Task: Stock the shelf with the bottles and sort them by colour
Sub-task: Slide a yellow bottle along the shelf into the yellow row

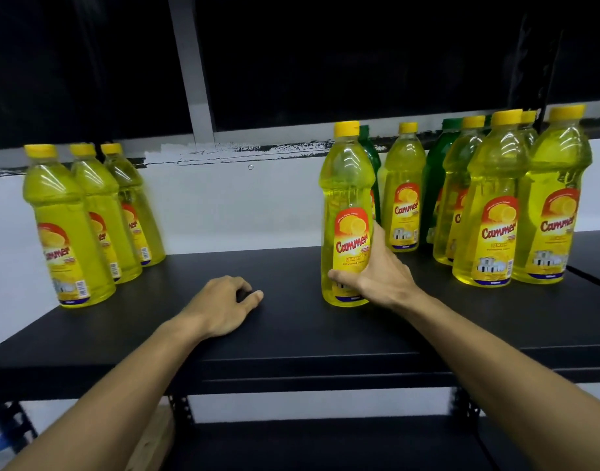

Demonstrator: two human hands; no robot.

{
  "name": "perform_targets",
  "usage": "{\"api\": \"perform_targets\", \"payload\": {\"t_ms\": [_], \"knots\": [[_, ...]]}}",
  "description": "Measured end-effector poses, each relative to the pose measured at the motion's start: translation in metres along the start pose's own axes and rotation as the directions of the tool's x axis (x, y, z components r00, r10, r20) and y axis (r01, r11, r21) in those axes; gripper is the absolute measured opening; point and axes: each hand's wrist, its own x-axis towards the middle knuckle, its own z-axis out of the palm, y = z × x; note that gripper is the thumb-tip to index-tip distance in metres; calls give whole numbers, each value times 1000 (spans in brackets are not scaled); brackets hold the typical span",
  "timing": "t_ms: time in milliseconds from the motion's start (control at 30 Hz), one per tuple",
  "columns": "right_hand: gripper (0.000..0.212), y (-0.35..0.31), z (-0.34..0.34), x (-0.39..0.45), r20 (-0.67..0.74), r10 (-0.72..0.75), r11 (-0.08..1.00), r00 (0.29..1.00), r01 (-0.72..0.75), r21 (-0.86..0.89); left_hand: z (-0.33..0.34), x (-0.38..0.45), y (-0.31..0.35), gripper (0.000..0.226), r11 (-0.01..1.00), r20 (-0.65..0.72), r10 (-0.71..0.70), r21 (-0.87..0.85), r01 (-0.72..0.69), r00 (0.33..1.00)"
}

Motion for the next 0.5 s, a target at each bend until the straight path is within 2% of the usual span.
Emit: {"api": "perform_targets", "payload": {"t_ms": [67,167,333,500], "knots": [[104,-3,5,-2,96,-35,998,995,30,49,-4,-6,-10,41,1000,-12,-23,-2,23,1000],[96,-13,15,-7,137,-78,993,987,65,99,-5,-10,-19,39,999,-30,-44,-19,44,999],[89,-32,31,-20,108,-159,986,981,153,63,-2,-11,-20,42,996,-41,-75,-40,74,996],[91,-42,44,-25,76,-203,979,976,199,53,0,-9,-22,41,995,-58,-95,-21,94,994]]}}
